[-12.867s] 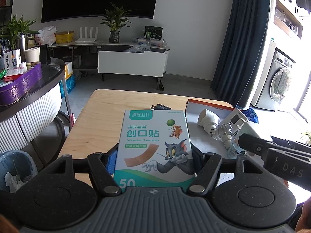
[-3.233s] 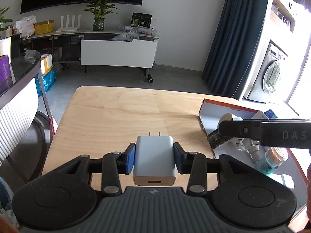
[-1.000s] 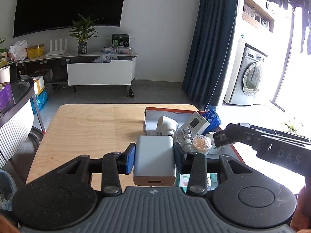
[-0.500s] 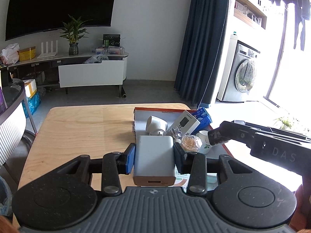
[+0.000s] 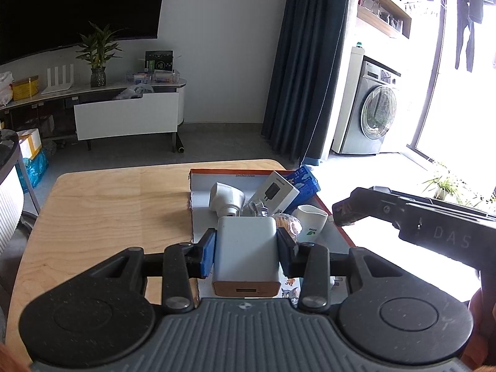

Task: Organize rigid objects
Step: 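Carry the white charger and the black adapter over to the lid, then lower the white charger into the lid and open left tool while right releases the adapter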

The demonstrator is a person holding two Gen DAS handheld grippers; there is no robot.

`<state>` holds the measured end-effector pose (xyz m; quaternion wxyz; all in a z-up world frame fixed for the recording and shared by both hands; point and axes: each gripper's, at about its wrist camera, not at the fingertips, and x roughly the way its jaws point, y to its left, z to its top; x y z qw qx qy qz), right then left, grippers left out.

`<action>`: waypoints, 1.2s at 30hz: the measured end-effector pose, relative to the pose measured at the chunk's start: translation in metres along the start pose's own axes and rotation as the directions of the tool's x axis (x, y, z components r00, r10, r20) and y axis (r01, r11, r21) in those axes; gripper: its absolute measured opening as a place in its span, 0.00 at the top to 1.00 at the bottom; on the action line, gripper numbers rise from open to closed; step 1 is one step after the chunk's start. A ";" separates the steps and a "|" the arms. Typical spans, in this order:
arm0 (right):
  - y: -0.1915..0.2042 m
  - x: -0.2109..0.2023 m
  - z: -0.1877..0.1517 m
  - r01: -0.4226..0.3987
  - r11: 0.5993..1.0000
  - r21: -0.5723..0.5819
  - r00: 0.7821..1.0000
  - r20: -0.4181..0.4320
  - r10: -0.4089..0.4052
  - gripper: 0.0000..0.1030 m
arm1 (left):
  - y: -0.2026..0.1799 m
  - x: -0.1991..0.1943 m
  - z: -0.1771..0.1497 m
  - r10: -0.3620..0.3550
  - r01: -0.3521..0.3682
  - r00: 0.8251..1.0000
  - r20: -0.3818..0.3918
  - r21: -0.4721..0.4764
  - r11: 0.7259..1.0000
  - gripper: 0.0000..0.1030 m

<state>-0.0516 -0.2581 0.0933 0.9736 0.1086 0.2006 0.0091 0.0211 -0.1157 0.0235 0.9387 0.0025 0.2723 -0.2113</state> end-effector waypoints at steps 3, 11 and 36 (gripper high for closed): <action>-0.006 0.001 0.000 0.011 1.000 0.007 1.000 0.000 -0.011 0.58 | -0.003 0.005 0.000 -0.011 0.012 1.000 -0.008 0.006 1.000 0.60; -0.018 0.008 0.000 0.040 0.999 0.021 0.999 -0.008 -0.040 0.58 | -0.008 0.018 0.002 -0.039 0.040 0.999 -0.028 0.014 0.999 0.60; -0.033 0.031 0.004 0.062 0.998 0.033 0.997 -0.043 -0.061 0.58 | -0.019 0.047 0.004 -0.085 0.088 0.993 -0.086 0.025 0.996 0.60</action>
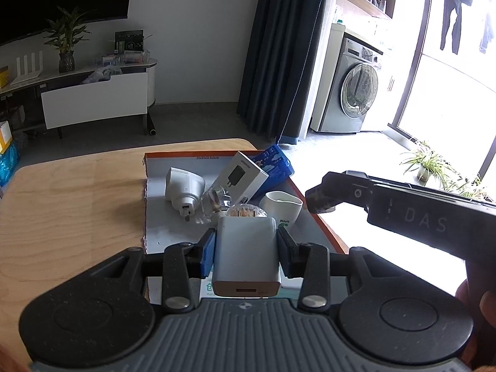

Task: Organize rigid objects
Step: 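Lower the white charger into the lid and open left tool while right releases the adapter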

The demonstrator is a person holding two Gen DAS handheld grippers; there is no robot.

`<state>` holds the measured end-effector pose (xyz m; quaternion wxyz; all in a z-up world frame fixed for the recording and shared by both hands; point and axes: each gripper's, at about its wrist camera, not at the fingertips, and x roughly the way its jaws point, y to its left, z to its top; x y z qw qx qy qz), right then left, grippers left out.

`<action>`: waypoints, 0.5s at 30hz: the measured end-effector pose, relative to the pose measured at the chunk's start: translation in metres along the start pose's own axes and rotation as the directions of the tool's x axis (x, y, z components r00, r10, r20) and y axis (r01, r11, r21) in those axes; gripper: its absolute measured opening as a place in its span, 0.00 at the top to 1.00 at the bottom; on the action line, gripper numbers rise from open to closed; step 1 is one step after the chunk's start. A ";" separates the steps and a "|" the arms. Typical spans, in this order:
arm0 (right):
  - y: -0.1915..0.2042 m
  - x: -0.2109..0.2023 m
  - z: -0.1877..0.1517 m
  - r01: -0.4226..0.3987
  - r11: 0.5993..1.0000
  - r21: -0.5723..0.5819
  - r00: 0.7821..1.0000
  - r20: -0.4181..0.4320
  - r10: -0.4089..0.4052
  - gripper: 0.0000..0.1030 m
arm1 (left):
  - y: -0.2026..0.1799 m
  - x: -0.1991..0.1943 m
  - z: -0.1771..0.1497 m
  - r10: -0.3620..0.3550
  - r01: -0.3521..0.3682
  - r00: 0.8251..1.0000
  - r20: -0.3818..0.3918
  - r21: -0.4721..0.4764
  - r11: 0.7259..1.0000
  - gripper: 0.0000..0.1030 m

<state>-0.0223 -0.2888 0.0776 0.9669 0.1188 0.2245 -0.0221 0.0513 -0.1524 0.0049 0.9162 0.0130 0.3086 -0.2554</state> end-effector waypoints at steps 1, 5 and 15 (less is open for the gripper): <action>0.000 0.000 0.000 -0.001 1.000 -0.001 1.000 0.001 0.001 0.58 | 0.000 0.002 0.001 0.000 0.000 1.000 -0.003 0.000 1.000 0.60; -0.001 0.003 0.001 -0.002 1.000 0.000 1.000 -0.001 0.002 0.58 | 0.000 0.006 0.003 -0.004 0.004 1.000 -0.009 0.000 1.000 0.60; -0.002 0.006 0.002 -0.002 1.000 0.000 1.000 -0.004 0.002 0.58 | 0.002 0.012 0.007 -0.013 0.013 1.000 -0.024 -0.008 1.000 0.60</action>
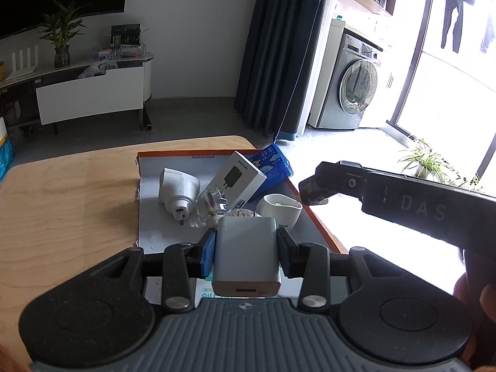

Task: Organize rigid objects
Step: 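Lower the white charger into the lid and open left tool while right releases the adapter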

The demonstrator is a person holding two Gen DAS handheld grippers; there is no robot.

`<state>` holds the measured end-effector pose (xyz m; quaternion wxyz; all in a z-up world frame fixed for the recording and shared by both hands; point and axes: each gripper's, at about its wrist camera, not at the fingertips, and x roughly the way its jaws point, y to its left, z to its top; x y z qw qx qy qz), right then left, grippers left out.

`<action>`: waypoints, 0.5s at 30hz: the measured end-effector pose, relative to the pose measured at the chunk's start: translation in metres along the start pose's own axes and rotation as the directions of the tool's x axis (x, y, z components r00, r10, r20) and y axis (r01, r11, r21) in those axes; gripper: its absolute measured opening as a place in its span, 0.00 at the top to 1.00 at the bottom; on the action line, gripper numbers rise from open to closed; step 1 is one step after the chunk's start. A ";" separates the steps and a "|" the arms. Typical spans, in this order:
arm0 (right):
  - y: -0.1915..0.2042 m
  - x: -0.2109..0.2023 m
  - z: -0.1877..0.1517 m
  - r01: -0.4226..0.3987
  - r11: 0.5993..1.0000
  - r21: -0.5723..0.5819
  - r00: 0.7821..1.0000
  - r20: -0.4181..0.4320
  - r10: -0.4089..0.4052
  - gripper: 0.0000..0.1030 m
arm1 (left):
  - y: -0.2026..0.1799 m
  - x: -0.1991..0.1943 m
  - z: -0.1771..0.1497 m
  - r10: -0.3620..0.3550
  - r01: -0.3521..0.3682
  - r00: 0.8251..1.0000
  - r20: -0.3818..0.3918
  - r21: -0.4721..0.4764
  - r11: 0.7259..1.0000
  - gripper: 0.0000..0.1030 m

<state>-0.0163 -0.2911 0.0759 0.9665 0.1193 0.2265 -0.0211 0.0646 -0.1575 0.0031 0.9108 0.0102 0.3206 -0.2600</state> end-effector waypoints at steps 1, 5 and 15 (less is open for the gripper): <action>0.000 0.001 0.000 0.000 1.000 0.000 1.000 -0.002 0.000 0.58 | 0.001 0.000 0.001 0.000 0.000 1.000 -0.001 -0.002 1.000 0.60; -0.001 0.002 0.000 0.003 1.000 0.004 1.000 -0.001 -0.003 0.58 | 0.004 0.001 0.004 0.003 -0.003 1.000 -0.005 -0.007 1.000 0.60; -0.002 0.007 -0.001 0.007 1.000 0.004 1.000 -0.015 -0.007 0.58 | 0.014 0.007 0.013 0.018 -0.018 1.000 -0.010 -0.018 1.000 0.60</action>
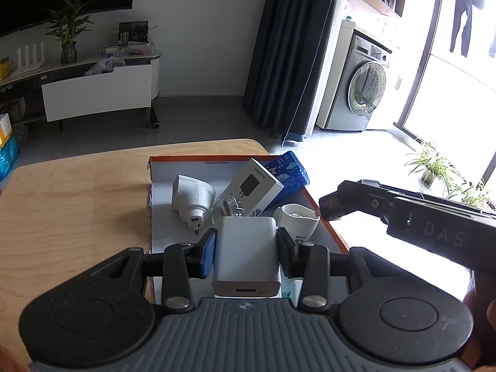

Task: Organize rigid objects
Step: 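Lower the white charger into the lid and open left tool while right releases the adapter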

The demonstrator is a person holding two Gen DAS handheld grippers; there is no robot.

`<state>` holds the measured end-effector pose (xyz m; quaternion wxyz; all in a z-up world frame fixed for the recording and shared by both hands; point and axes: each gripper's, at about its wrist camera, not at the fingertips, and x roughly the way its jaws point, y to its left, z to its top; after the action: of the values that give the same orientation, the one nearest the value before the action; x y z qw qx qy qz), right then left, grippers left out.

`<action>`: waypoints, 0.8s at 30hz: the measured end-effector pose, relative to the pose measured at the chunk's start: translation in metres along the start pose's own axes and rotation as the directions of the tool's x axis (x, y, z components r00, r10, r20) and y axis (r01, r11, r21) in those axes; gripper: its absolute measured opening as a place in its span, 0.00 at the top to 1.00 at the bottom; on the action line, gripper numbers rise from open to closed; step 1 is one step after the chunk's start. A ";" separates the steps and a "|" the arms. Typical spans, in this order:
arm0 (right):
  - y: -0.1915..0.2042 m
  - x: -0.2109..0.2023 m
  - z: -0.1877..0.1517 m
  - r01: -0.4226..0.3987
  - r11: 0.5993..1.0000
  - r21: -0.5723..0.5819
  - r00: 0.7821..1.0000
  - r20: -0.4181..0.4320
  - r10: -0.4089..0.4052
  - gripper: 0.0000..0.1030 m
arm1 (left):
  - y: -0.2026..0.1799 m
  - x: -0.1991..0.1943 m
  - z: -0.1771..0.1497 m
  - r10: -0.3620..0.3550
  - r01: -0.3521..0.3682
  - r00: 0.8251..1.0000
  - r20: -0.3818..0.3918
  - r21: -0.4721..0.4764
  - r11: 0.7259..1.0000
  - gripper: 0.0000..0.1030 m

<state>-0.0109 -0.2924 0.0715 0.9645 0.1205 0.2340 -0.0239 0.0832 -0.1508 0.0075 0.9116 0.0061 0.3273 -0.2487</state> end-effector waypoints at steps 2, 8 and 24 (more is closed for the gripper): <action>0.001 0.002 0.000 0.001 1.000 0.006 1.000 -0.006 -0.001 0.58 | 0.001 0.002 0.001 0.001 -0.001 1.000 -0.001 -0.001 1.000 0.60; 0.003 0.005 -0.003 0.006 1.000 0.005 1.000 -0.026 -0.006 0.58 | 0.003 0.003 0.003 0.000 0.000 1.000 -0.004 -0.003 1.000 0.60; -0.004 0.011 -0.009 0.012 1.000 0.028 0.998 -0.060 -0.011 0.58 | -0.002 0.010 0.012 -0.008 0.008 1.000 -0.008 0.008 1.000 0.60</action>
<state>-0.0058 -0.2936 0.0582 0.9550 0.1336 0.2632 -0.0292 0.0964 -0.1590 0.0108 0.9092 0.0095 0.3301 -0.2536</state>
